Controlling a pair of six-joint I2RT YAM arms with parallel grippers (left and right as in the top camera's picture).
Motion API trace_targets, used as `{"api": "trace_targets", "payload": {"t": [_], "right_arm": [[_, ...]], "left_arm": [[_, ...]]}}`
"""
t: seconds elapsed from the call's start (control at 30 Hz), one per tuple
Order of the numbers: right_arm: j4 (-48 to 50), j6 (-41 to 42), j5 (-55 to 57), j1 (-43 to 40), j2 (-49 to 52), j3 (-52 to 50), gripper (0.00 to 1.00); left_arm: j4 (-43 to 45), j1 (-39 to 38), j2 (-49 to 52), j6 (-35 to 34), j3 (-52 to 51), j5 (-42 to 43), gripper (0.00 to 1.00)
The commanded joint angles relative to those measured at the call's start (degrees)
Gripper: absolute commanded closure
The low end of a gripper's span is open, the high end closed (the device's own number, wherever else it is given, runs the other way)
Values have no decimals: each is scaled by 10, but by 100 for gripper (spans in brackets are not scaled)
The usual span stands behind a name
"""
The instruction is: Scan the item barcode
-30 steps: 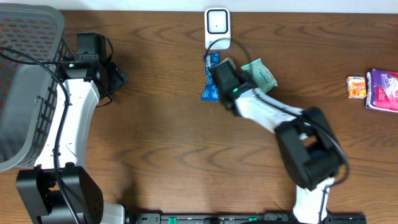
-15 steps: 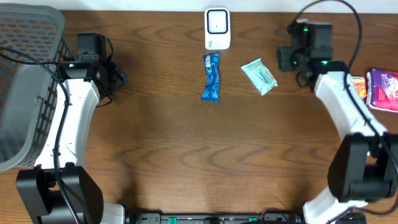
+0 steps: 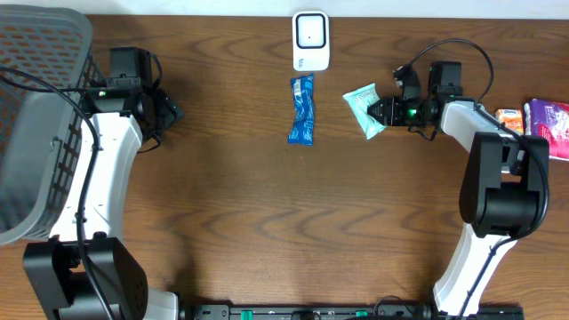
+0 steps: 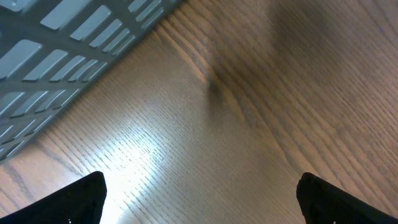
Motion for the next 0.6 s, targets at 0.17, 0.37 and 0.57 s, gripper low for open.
{"api": "trace_targets", "payload": {"t": [0.17, 0.37, 0.57], "right_arm": [[-12, 58, -61, 1, 18, -3, 99], [37, 125, -117, 12, 6, -2, 99], [188, 245, -127, 40, -42, -2, 99]], "left_arm": [[-2, 1, 2, -7, 0, -7, 2], [-2, 1, 2, -7, 0, -7, 2], [-2, 1, 2, -7, 0, -7, 2]]}}
